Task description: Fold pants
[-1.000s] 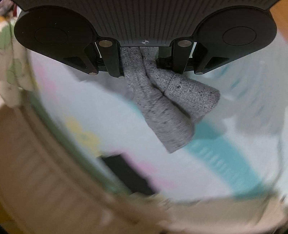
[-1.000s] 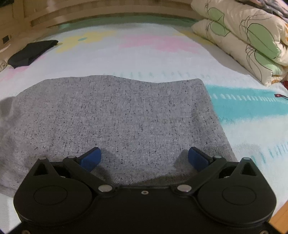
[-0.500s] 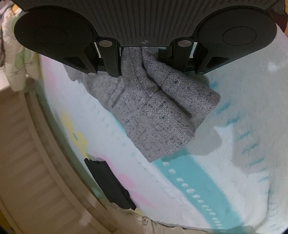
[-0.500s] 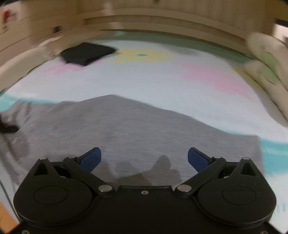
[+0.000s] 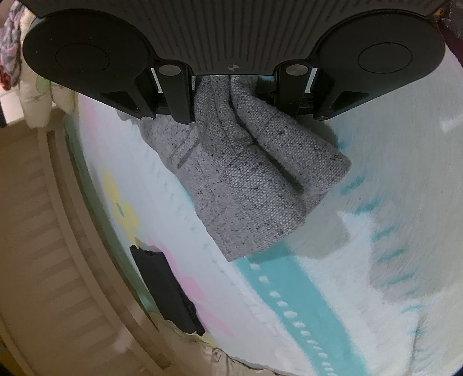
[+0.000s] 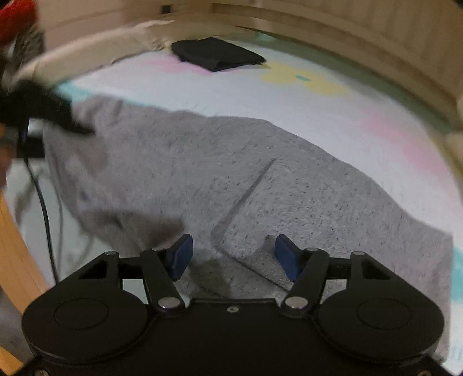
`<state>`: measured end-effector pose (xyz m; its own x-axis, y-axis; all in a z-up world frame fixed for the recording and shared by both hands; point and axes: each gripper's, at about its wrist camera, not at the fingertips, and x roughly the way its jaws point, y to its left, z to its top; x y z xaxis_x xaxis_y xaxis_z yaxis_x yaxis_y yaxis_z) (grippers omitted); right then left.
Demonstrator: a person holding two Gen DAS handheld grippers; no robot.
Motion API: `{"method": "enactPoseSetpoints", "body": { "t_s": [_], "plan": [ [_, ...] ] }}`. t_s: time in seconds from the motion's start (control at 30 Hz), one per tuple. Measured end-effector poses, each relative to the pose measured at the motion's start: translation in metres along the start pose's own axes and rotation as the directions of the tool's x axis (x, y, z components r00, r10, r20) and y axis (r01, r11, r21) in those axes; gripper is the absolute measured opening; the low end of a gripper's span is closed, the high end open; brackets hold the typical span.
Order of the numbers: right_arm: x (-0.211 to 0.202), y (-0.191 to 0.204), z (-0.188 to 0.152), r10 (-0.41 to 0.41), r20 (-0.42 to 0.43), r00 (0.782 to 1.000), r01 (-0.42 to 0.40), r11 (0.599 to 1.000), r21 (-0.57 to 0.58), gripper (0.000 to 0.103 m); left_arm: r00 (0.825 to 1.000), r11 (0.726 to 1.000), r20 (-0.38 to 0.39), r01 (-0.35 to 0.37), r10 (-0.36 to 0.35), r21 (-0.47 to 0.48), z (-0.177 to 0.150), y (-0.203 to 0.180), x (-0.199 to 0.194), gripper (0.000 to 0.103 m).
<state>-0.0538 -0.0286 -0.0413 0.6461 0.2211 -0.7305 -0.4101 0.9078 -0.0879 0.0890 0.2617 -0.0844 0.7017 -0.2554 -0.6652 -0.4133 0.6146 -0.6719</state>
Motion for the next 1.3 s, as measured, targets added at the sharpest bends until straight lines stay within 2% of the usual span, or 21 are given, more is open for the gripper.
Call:
{"method": "enactPoseSetpoints", "body": {
  "t_s": [0.1,0.23,0.33,0.43,0.57,0.63,0.73,0.8,0.9,1.03,1.1,1.2,1.3],
  "plan": [
    [0.000,-0.012,0.021,-0.002,0.024,1.000,0.000,0.997,0.079,0.066,1.000,1.000,0.003,-0.005,0.005,0.000,0.000,-0.001,0.000,0.020],
    [0.031,-0.022,0.057,-0.088,0.047,0.995,0.084,0.994,0.075,0.066,1.000,1.000,-0.002,-0.006,0.006,-0.010,0.001,0.000,0.000,0.020],
    [0.069,-0.028,0.082,-0.140,0.004,0.990,0.139,0.986,0.093,0.066,1.000,1.000,-0.003,-0.011,0.011,-0.015,0.002,-0.001,0.001,0.020],
    [0.109,-0.027,0.105,-0.191,-0.035,0.981,0.193,0.979,0.064,0.066,1.000,1.000,-0.004,-0.016,0.016,-0.016,0.003,-0.002,0.001,0.020],
    [0.137,-0.023,0.114,-0.226,-0.099,0.969,0.231,0.972,0.047,0.066,1.000,1.000,-0.005,-0.014,0.014,-0.010,0.003,-0.002,0.002,0.020],
    [0.127,-0.018,0.107,-0.248,-0.084,0.965,0.252,0.967,0.047,0.067,1.000,1.000,-0.004,-0.013,0.013,-0.009,0.003,-0.002,0.002,0.020],
    [0.107,-0.002,0.089,-0.237,-0.097,0.967,0.237,0.972,-0.011,0.067,1.000,1.000,0.000,-0.016,0.016,-0.005,0.002,-0.003,0.001,0.020],
    [0.090,0.007,0.074,-0.212,-0.111,0.971,0.210,0.977,-0.030,0.077,1.000,1.000,0.001,-0.014,0.014,-0.006,0.002,-0.002,0.001,0.020],
    [0.062,0.020,0.046,-0.190,-0.095,0.977,0.187,0.982,-0.037,0.078,1.000,1.000,0.005,-0.011,0.011,-0.004,0.001,-0.002,0.000,0.020],
    [0.034,0.022,0.023,-0.113,-0.083,0.990,0.116,0.993,0.028,0.078,1.000,1.000,0.016,-0.006,0.006,0.005,-0.002,-0.002,-0.001,0.020],
    [0.020,0.019,0.019,-0.047,-0.077,0.996,0.050,0.998,0.030,0.075,1.000,1.000,0.027,-0.001,0.000,0.013,-0.004,-0.002,-0.004,0.020],
    [0.001,0.007,0.022,-0.008,-0.047,0.999,0.009,0.999,0.035,0.074,0.998,0.997,0.068,0.000,-0.005,0.081,-0.008,-0.011,-0.012,0.020],
    [-0.011,-0.010,0.023,-0.063,-0.030,0.998,0.065,0.996,0.066,0.079,0.992,0.983,0.121,0.002,-0.024,0.185,-0.013,-0.027,-0.024,0.020]
  ]
}}
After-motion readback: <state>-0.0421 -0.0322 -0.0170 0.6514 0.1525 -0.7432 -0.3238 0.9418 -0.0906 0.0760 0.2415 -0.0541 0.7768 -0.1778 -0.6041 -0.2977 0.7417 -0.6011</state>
